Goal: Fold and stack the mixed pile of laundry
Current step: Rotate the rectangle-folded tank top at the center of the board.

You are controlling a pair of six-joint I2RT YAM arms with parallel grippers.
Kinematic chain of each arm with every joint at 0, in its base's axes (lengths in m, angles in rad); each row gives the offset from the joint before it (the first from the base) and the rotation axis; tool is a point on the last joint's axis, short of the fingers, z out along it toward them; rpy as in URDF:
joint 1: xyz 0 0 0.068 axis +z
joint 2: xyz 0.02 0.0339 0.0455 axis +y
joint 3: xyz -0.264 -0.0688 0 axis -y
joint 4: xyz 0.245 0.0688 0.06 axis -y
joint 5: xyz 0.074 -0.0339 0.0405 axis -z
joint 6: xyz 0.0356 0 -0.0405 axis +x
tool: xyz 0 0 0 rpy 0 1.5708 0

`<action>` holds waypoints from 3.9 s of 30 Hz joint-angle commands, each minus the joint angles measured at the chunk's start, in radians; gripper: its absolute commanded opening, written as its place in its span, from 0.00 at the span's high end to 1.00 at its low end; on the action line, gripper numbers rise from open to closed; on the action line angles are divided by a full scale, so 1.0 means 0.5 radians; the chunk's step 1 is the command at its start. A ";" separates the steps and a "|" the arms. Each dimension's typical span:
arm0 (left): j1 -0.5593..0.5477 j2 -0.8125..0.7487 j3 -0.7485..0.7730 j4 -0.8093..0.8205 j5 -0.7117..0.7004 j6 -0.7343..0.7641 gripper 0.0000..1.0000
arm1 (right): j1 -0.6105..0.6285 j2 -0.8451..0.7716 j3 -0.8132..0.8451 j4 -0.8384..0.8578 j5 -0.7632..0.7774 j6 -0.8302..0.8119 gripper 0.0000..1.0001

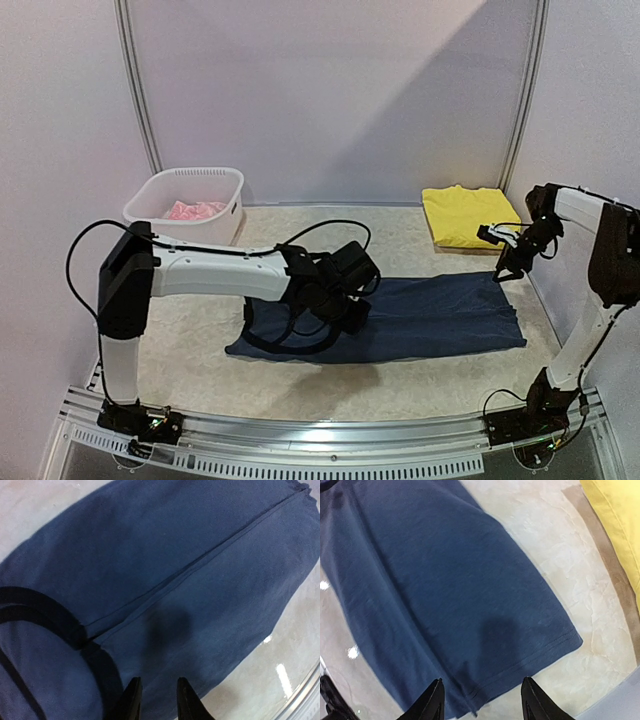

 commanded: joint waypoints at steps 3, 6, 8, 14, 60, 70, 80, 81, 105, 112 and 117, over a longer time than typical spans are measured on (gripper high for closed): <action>-0.019 0.223 0.028 0.176 0.098 -0.256 0.77 | 0.054 0.260 0.062 0.205 0.010 0.232 0.49; -0.014 0.234 0.000 0.172 0.072 -0.245 0.77 | 0.059 0.312 0.059 0.230 0.024 0.287 0.50; -0.015 0.198 -0.029 0.172 0.023 -0.209 0.78 | 0.058 0.313 0.026 0.236 0.010 0.294 0.50; -0.182 -0.188 -0.167 -0.107 -0.605 -0.307 0.69 | 0.058 0.222 -0.100 0.258 0.020 0.274 0.50; -0.020 -1.274 -2.022 0.505 -0.803 -2.521 0.63 | 0.113 -0.034 -0.229 0.115 -0.058 0.170 0.49; 0.235 -1.219 -2.012 0.453 -0.715 -2.303 1.00 | 0.117 -0.037 -0.241 0.081 -0.013 0.145 0.50; 0.833 -1.124 -1.789 0.447 -0.511 -1.521 1.00 | 0.116 -0.135 -0.338 0.071 0.041 0.096 0.49; 0.869 -1.095 -1.743 0.435 -0.502 -1.467 1.00 | 0.116 -0.136 -0.344 0.075 0.052 0.090 0.49; 1.069 -1.261 -1.788 0.269 -0.400 -1.294 1.00 | 0.124 0.206 -0.040 0.064 0.126 0.149 0.49; 1.075 -1.174 -1.771 0.261 -0.293 -1.282 0.72 | 0.162 0.348 0.088 0.023 0.151 0.150 0.48; 1.068 -1.333 -1.759 0.132 -0.381 -1.290 0.63 | 0.162 0.495 0.202 -0.012 0.212 0.129 0.48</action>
